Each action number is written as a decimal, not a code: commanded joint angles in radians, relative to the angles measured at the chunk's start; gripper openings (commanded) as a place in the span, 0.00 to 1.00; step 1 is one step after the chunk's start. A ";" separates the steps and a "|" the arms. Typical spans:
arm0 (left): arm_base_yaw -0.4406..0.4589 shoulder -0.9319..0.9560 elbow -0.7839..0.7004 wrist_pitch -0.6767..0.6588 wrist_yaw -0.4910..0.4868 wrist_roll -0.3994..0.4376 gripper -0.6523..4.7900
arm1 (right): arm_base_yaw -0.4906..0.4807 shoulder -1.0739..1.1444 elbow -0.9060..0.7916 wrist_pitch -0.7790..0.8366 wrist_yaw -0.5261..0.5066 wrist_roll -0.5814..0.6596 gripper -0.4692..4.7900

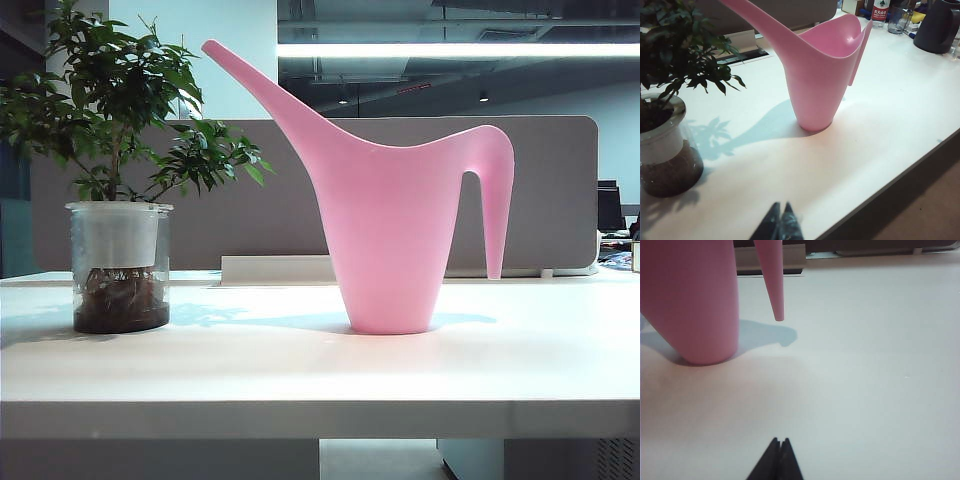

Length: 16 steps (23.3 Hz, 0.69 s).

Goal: Pick up the watering can from the table, water the potted plant, and put the can back.

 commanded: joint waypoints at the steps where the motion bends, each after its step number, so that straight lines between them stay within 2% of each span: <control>1: 0.001 0.000 0.002 0.005 0.005 -0.002 0.13 | 0.001 -0.001 0.001 0.010 0.003 -0.001 0.09; 7: 0.001 0.000 0.002 0.005 0.008 -0.002 0.13 | 0.001 -0.001 0.000 0.013 0.016 0.000 0.09; 8: 0.001 0.000 0.002 0.005 0.008 -0.002 0.13 | -0.001 -0.001 0.001 0.015 0.029 0.023 0.09; 10: 0.001 0.000 0.002 0.005 0.008 -0.002 0.13 | 0.002 -0.001 0.001 0.052 -0.002 0.167 0.09; 11: 0.001 0.000 0.002 0.005 0.008 -0.002 0.13 | 0.002 -0.001 0.001 0.104 -0.018 0.187 0.09; 14: 0.001 0.000 0.002 0.006 0.004 -0.002 0.13 | -0.006 -0.001 0.045 0.229 0.006 0.166 0.09; 16: 0.001 0.000 0.002 0.006 0.006 -0.002 0.13 | -0.004 0.004 0.133 0.233 0.089 0.087 0.09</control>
